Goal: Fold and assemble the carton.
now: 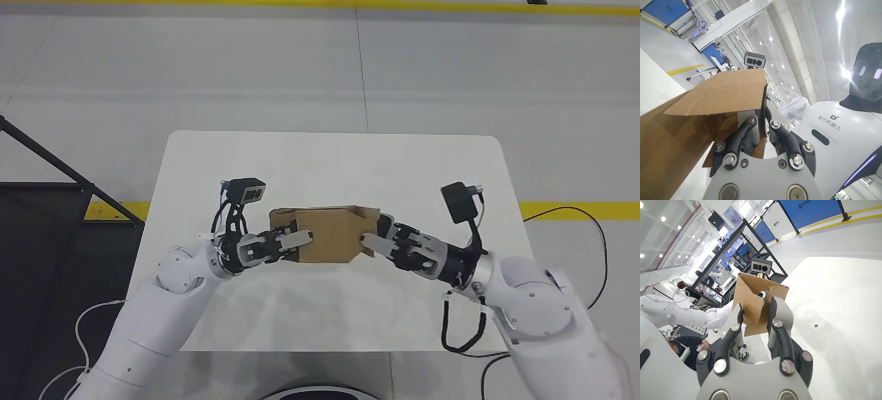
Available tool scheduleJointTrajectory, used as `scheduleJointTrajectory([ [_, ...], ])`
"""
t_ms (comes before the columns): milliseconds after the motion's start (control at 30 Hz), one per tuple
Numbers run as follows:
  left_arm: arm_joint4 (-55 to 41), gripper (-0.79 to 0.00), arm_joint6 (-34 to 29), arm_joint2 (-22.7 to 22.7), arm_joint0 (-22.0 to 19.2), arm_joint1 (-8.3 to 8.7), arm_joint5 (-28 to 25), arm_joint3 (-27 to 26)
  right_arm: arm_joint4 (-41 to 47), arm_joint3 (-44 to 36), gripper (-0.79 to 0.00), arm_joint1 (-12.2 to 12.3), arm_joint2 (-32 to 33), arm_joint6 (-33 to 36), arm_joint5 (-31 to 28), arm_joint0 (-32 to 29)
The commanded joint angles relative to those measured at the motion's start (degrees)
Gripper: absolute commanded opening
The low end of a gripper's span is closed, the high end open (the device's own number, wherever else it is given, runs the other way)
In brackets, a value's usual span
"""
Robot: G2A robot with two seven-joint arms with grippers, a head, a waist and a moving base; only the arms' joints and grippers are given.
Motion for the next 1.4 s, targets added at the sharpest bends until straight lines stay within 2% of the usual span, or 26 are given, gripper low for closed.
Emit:
scheduleJointTrajectory([
  [0, -0.08, -0.785, 0.0, 0.06, -0.04, 0.02, 0.0, 0.01, -0.18, -0.03, -0.474, -0.02, -0.2, 0.01, 0.13, 0.18],
  [133, -0.04, -0.785, 0.1, 0.16, -0.12, 0.07, -0.1, -0.03, -0.49, -0.11, -0.496, -0.07, -0.82, 0.11, 0.52, 0.62],
  [300, -0.3, -0.785, 0.16, 0.27, -0.1, 0.15, -0.16, -0.23, -1.01, -0.08, -0.566, -0.15, -1.56, 0.21, 0.94, 1.17],
  [567, -0.48, -0.785, 0.39, 0.22, -0.06, 0.33, -0.39, -0.46, -2.92, 0.12, -0.616, -0.2, -1.97, -0.59, 1.78, 1.48],
  [833, -0.71, -0.785, 0.62, 0.47, -0.13, 0.47, -0.62, -0.75, -5.46, 0.01, -0.606, -0.24, -1.75, -2.84, 2.57, 1.0],
  [1100, -0.96, -0.785, 0.84, 0.7, -0.17, 0.62, -0.84, -1.04, -4.75, 0.48, -0.57, -0.27, -2.3, -2.02, 1.99, 1.09],
  [1367, -1.25, -0.785, 1.03, 1.11, -0.36, 0.73, -1.03, -1.04, -2.42, 1.45, -0.456, -0.44, -3.69, -0.62, 0.51, 2.47],
])
